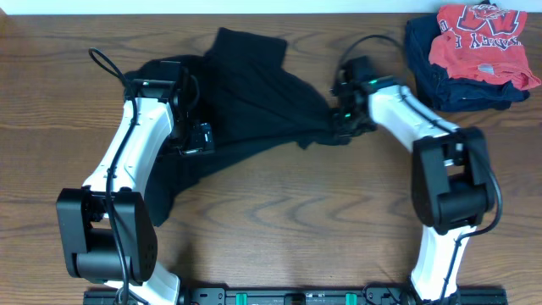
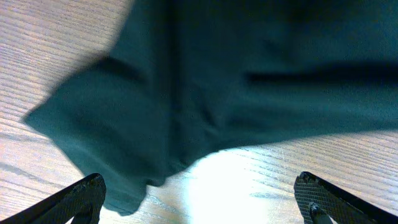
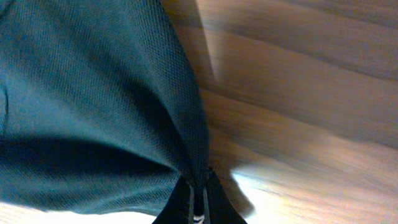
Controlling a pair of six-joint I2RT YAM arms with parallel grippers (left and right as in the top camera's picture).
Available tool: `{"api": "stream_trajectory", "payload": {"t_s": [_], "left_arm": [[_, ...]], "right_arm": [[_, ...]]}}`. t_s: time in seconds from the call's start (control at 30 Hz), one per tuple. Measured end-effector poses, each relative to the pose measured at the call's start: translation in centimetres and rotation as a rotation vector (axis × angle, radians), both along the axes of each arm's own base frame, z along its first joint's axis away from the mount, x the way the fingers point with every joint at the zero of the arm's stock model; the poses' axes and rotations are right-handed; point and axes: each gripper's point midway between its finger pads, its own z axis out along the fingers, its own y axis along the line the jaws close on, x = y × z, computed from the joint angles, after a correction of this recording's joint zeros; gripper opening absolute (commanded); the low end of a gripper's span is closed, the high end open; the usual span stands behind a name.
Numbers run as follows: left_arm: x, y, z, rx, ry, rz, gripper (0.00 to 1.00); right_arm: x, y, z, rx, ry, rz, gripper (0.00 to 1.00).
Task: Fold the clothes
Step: 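Grasp the shirt's right corner with the right gripper, left holds other side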
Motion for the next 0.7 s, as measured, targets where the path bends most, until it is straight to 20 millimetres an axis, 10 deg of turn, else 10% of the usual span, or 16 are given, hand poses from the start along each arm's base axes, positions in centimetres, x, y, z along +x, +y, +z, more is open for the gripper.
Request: {"api": "stream_trajectory", "payload": {"t_s": [0.3, 0.7], "left_arm": [[1.0, -1.8, -0.1, -0.102, -0.035, -0.055, 0.89], [0.7, -6.0, -4.3, -0.308, 0.076, -0.234, 0.72]], "right_arm": [[1.7, -7.3, 1.1, 0.055, 0.004, -0.131, 0.01], [1.6, -6.6, 1.3, 0.11, 0.005, -0.098, 0.01]]}}
